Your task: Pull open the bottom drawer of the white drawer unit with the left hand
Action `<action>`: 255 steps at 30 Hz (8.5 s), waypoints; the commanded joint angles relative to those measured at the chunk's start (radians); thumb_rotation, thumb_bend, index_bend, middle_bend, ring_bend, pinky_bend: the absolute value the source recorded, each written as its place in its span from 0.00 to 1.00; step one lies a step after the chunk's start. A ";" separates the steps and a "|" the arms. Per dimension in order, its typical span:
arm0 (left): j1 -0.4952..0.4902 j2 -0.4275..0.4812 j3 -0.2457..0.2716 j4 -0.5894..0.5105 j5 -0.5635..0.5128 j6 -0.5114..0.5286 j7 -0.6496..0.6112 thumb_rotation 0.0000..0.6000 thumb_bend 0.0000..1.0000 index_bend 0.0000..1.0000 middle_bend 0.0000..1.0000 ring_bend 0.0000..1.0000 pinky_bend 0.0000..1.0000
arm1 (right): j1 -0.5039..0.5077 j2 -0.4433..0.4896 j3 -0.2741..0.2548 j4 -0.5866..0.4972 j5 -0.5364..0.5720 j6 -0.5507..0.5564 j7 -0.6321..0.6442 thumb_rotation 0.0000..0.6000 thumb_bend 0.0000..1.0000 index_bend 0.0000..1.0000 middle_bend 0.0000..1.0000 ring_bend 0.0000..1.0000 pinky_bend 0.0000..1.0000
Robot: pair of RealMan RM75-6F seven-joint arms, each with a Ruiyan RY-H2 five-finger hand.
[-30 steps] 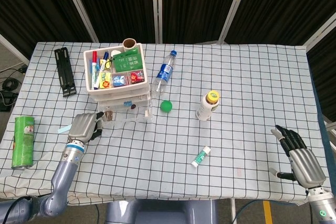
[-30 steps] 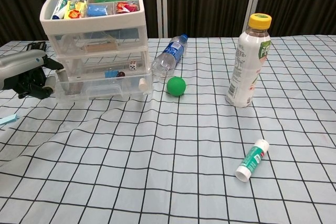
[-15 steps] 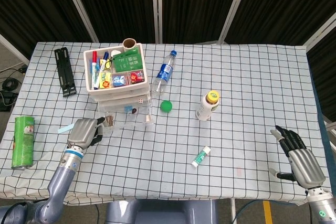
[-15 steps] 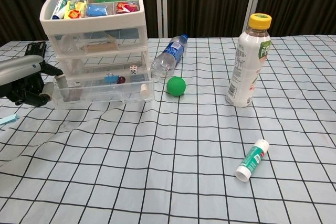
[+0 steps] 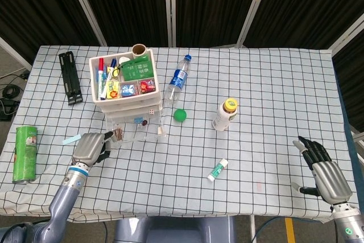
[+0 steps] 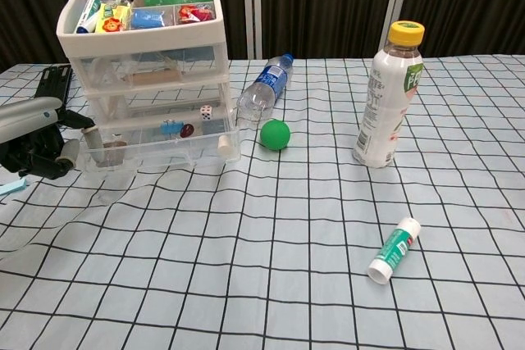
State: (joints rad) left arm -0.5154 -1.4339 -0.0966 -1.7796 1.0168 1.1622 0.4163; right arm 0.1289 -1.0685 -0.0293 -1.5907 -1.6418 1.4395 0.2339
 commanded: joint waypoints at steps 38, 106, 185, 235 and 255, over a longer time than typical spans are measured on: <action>0.023 0.153 0.030 -0.109 0.057 -0.027 -0.028 1.00 0.33 0.24 0.78 0.80 0.71 | -0.003 -0.003 -0.003 -0.002 -0.011 0.008 -0.007 1.00 0.02 0.00 0.00 0.00 0.00; -0.070 0.269 -0.044 -0.267 0.078 0.066 0.231 1.00 0.41 0.34 0.79 0.81 0.72 | 0.002 -0.001 0.000 0.001 0.005 -0.008 -0.002 1.00 0.02 0.00 0.00 0.00 0.00; -0.404 -0.151 0.005 0.223 -0.136 -0.010 0.677 1.00 0.29 0.48 0.96 0.92 0.81 | 0.009 0.029 0.033 0.023 0.049 -0.016 0.112 1.00 0.02 0.00 0.00 0.00 0.00; -0.378 -0.296 -0.014 0.392 -0.076 0.011 0.610 1.00 0.56 0.59 0.97 0.93 0.81 | 0.009 0.029 0.028 0.018 0.037 -0.014 0.103 1.00 0.02 0.00 0.00 0.00 0.00; -0.338 -0.202 0.003 0.252 0.006 0.069 0.626 1.00 0.60 0.61 0.97 0.93 0.81 | 0.007 0.029 0.027 0.013 0.035 -0.011 0.097 1.00 0.02 0.00 0.00 0.00 0.00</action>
State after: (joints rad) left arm -0.8606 -1.6557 -0.1006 -1.5036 1.0073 1.2170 1.0319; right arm 0.1364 -1.0399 -0.0025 -1.5767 -1.6059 1.4279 0.3306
